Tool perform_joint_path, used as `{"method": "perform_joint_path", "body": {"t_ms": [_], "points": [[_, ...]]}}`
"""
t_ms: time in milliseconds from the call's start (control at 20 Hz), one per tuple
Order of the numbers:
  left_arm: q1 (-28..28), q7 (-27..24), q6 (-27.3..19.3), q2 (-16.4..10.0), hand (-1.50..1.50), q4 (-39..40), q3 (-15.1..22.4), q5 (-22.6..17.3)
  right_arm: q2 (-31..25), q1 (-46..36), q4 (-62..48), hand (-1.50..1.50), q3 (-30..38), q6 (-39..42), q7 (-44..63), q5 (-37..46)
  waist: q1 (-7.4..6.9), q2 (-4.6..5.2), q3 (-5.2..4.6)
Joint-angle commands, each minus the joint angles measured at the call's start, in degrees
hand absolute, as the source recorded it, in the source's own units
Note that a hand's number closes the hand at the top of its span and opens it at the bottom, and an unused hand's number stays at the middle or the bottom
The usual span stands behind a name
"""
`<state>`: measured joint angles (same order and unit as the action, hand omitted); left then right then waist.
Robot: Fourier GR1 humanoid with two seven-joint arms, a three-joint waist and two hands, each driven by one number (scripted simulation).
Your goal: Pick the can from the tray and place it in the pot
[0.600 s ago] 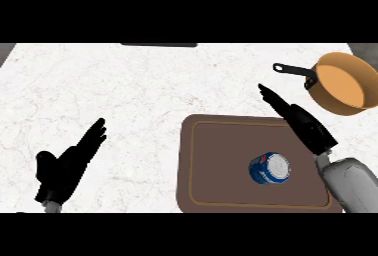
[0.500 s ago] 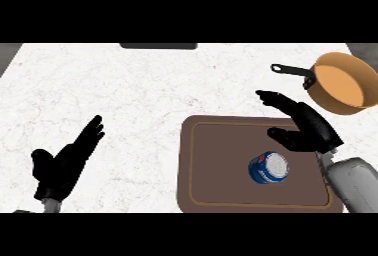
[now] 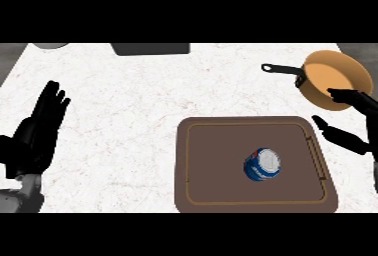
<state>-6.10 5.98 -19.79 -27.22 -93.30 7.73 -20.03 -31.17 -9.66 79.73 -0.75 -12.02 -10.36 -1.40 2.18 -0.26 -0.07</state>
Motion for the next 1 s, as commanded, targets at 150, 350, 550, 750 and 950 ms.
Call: {"method": "perform_joint_path", "body": {"t_ms": [150,350,550,750,950], "points": [[-1.59,3.62,-0.84,0.23,0.0,-3.02,-1.54,1.2,3.41,12.52,13.77,-1.5,4.29,-2.95,-10.92,-1.89,-1.37,-0.03,0.07],[-2.31,1.59,-0.32,2.24,0.0,0.56,-2.8,2.09,-2.37,18.54,25.59,-1.5,3.14,2.65,-1.13,-0.49,-1.14,0.02,-0.01],[-2.18,2.61,-1.12,2.46,0.0,-1.38,-1.83,2.77,-10.53,16.18,29.66,-1.5,0.3,10.09,12.66,-0.13,-1.75,-0.1,-0.12],[-6.78,4.61,-1.36,2.81,0.0,0.37,-1.69,3.07,-15.11,14.42,32.97,-1.5,-6.29,15.39,23.1,3.74,-1.96,0.26,-0.15],[-4.71,2.73,0.79,3.05,0.0,1.27,-1.85,2.79,-18.75,10.18,36.88,-1.5,-9.12,21.15,35.3,3.34,-2.68,0.29,-0.11]]}}
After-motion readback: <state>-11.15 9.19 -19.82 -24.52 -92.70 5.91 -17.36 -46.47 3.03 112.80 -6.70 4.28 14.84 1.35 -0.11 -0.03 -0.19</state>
